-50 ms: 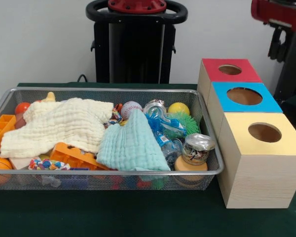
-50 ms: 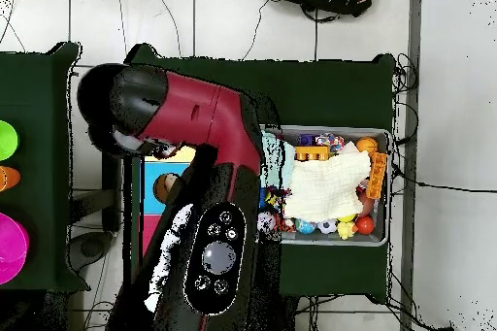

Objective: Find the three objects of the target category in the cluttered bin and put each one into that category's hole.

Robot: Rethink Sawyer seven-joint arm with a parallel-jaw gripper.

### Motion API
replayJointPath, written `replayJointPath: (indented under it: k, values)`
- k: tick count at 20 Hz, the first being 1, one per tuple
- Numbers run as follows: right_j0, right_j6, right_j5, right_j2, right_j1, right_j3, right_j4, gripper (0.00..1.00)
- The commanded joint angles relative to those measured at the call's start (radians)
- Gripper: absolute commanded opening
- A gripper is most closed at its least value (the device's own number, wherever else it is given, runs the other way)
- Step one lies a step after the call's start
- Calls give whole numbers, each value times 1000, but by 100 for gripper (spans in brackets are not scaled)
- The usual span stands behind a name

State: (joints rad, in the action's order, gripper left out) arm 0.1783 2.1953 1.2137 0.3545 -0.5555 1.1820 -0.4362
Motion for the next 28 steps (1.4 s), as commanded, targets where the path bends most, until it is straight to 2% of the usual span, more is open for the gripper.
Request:
replayJointPath:
  k: [1, 3, 7, 10, 13, 16, 18, 20, 24, 26, 27, 28]
  values:
    - [-19, 24, -106, -60, -86, 194, 43, 0]
    - [-34, -27, -171, -76, -111, 264, 39, 0]
    - [-120, -206, -322, -140, -187, 452, 12, 0]
    - [-173, -286, -461, -195, -248, 587, 8, 0]
    - [-215, -302, -589, -252, -302, 706, 11, 0]
    - [-261, -314, -719, -334, -394, 864, -7, 0]
    - [-290, -288, -790, -388, -436, 936, -1, 0]
    - [-319, -223, -905, -445, -466, 1010, 51, 0]
    - [-286, -13, -1103, -435, -480, 1084, 231, 0]
    - [-255, 66, -1159, -414, -486, 1114, 262, 0]
    - [-254, 90, -1173, -417, -493, 1132, 270, 0]
    - [-282, 96, -1169, -450, -513, 1166, 264, 0]
